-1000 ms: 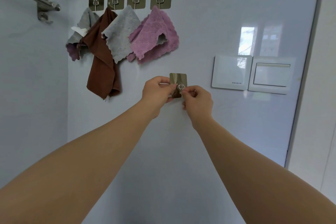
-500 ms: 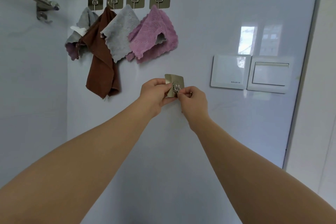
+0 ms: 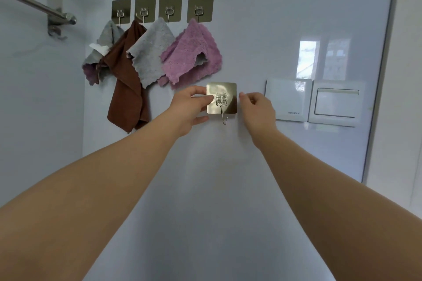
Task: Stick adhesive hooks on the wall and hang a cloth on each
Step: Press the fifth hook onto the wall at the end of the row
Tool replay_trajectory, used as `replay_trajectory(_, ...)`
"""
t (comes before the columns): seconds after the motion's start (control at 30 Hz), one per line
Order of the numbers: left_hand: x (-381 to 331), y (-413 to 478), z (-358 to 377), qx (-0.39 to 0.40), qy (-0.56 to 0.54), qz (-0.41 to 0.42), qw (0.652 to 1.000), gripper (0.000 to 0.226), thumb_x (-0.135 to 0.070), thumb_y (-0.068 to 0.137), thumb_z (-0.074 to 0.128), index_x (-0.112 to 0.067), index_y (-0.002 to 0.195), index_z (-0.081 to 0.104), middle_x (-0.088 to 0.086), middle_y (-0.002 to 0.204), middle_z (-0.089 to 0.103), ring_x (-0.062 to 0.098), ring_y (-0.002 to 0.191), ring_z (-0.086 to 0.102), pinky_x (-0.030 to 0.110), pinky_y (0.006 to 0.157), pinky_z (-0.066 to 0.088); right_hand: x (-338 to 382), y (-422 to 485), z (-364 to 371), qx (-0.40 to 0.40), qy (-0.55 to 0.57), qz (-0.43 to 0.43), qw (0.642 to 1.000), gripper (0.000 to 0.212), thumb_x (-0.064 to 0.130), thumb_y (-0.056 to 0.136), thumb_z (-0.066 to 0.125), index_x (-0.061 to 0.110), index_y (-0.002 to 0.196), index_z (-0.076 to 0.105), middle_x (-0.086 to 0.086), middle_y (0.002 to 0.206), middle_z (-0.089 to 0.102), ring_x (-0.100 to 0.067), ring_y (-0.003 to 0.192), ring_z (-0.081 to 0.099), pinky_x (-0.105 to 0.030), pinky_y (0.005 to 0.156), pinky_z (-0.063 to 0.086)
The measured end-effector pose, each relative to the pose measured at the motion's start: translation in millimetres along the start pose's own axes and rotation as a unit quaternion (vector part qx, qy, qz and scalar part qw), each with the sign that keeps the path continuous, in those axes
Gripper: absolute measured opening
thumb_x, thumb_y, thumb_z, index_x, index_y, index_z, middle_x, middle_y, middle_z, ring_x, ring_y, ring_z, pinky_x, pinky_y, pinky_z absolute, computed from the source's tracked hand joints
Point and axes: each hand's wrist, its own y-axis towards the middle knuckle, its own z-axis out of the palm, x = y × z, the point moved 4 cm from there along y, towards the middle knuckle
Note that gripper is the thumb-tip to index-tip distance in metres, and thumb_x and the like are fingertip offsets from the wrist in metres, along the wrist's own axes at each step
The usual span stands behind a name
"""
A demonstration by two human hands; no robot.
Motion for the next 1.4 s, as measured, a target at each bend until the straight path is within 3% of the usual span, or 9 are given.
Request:
replay_trajectory(0.2, -30.9, 10.7, 15.2, 0.034, 0.036, 0.028, 0.998, 0.016, -0.01, 0.089, 0.06, -0.023, 0.08, 0.057, -0.006, 0.079, 0.059, 0.006, 0.07, 0.056, 0.035, 0.081, 0.05, 24.6, 26.8, -14.7, -0.007, -0.041, -0.04, 0.998, 0.01, 0.018, 0.089, 0.055, 0.014, 0.081, 0.06, 0.005, 0.073, 0.055, -0.014, 0.077, 0.049, -0.023, 0.066, 0.038)
replay_trajectory(0.33, -51.5, 20.3, 22.7, 0.017, 0.077, 0.063, 0.995, 0.01, -0.013, 0.091, 0.057, -0.021, 0.084, 0.058, -0.005, 0.073, 0.058, 0.006, 0.065, 0.053, 0.025, 0.069, 0.045, 37.0, 42.0, -25.8, -0.022, -0.032, -0.049, 0.998, 0.027, 0.015, 0.085, 0.059, 0.023, 0.06, 0.053, 0.008, 0.062, 0.052, -0.012, 0.066, 0.05, -0.02, 0.062, 0.041)
replay_trajectory(0.43, -67.5, 33.1, 28.8, -0.02, 0.108, 0.113, 0.987, 0.009, -0.01, 0.09, 0.058, -0.013, 0.096, 0.064, -0.002, 0.068, 0.057, 0.009, 0.06, 0.053, 0.024, 0.061, 0.045, 49.2, 55.8, -31.5, -0.036, -0.037, -0.054, 0.997, 0.022, 0.014, 0.085, 0.061, 0.017, 0.063, 0.06, 0.008, 0.06, 0.051, -0.017, 0.067, 0.05, -0.031, 0.074, 0.045)
replay_trajectory(0.57, -86.2, 46.0, 35.6, -0.058, 0.168, 0.156, 0.972, 0.014, -0.008, 0.083, 0.065, -0.014, 0.096, 0.065, 0.013, 0.082, 0.068, 0.03, 0.08, 0.065, 0.04, 0.082, 0.054, 67.2, 68.1, -38.9, -0.063, -0.046, -0.082, 0.994, 0.013, 0.013, 0.085, 0.06, 0.004, 0.086, 0.07, 0.007, 0.059, 0.051, -0.02, 0.073, 0.052, -0.033, 0.08, 0.049)
replay_trajectory(0.67, -99.0, 55.2, 37.7, -0.069, 0.146, 0.153, 0.975, 0.031, -0.009, 0.084, 0.065, -0.016, 0.113, 0.059, 0.005, 0.067, 0.062, 0.024, 0.057, 0.059, 0.027, 0.051, 0.051, 77.5, 79.0, -44.3, -0.072, -0.038, -0.091, 0.992, 0.009, 0.012, 0.084, 0.061, 0.009, 0.079, 0.068, 0.006, 0.059, 0.052, -0.02, 0.071, 0.052, -0.032, 0.075, 0.048)
replay_trajectory(0.77, -113.7, 62.8, 39.3, -0.078, 0.12, 0.164, 0.976, 0.02, -0.006, 0.081, 0.069, -0.014, 0.098, 0.063, 0.006, 0.081, 0.065, 0.022, 0.068, 0.067, 0.03, 0.069, 0.058, 88.1, 90.9, -47.1, -0.077, -0.025, -0.095, 0.992, 0.012, 0.013, 0.084, 0.062, 0.014, 0.071, 0.063, 0.004, 0.059, 0.054, -0.019, 0.067, 0.052, -0.034, 0.08, 0.051)
replay_trajectory(0.9, -127.7, 76.7, 39.0, -0.081, 0.094, 0.165, 0.978, 0.025, -0.003, 0.081, 0.068, -0.018, 0.07, 0.051, 0.003, 0.079, 0.061, 0.01, 0.06, 0.06, 0.018, 0.057, 0.048, 102.0, 108.1, -45.7, -0.092, 0.0, -0.103, 0.99, 0.026, 0.012, 0.081, 0.065, 0.02, 0.06, 0.053, -0.001, 0.07, 0.059, -0.021, 0.071, 0.057, -0.041, 0.086, 0.054)
replay_trajectory(1.03, -139.6, 93.7, 38.1, -0.079, 0.037, 0.16, 0.983, 0.031, 0.005, 0.08, 0.066, -0.014, 0.067, 0.046, 0.004, 0.073, 0.055, 0.016, 0.062, 0.058, 0.03, 0.063, 0.053, 113.0, 123.0, -39.7, -0.1, 0.006, -0.114, 0.988, 0.027, 0.012, 0.082, 0.065, 0.02, 0.06, 0.052, 0.001, 0.065, 0.057, -0.021, 0.072, 0.057, -0.04, 0.085, 0.054)
replay_trajectory(1.4, -156.5, 136.7, 20.3, -0.112, -0.002, 0.177, 0.978, 0.035, 0.005, 0.075, 0.07, -0.017, 0.063, 0.044, 0.004, 0.078, 0.055, 0.02, 0.067, 0.059, 0.031, 0.052, 0.055, 130.6, 154.5, -9.0, -0.149, -0.033, -0.135, 0.979, 0.021, 0.011, 0.081, 0.061, 0.019, 0.063, 0.053, -0.005, 0.081, 0.063, -0.022, 0.081, 0.061, -0.032, 0.078, 0.051)
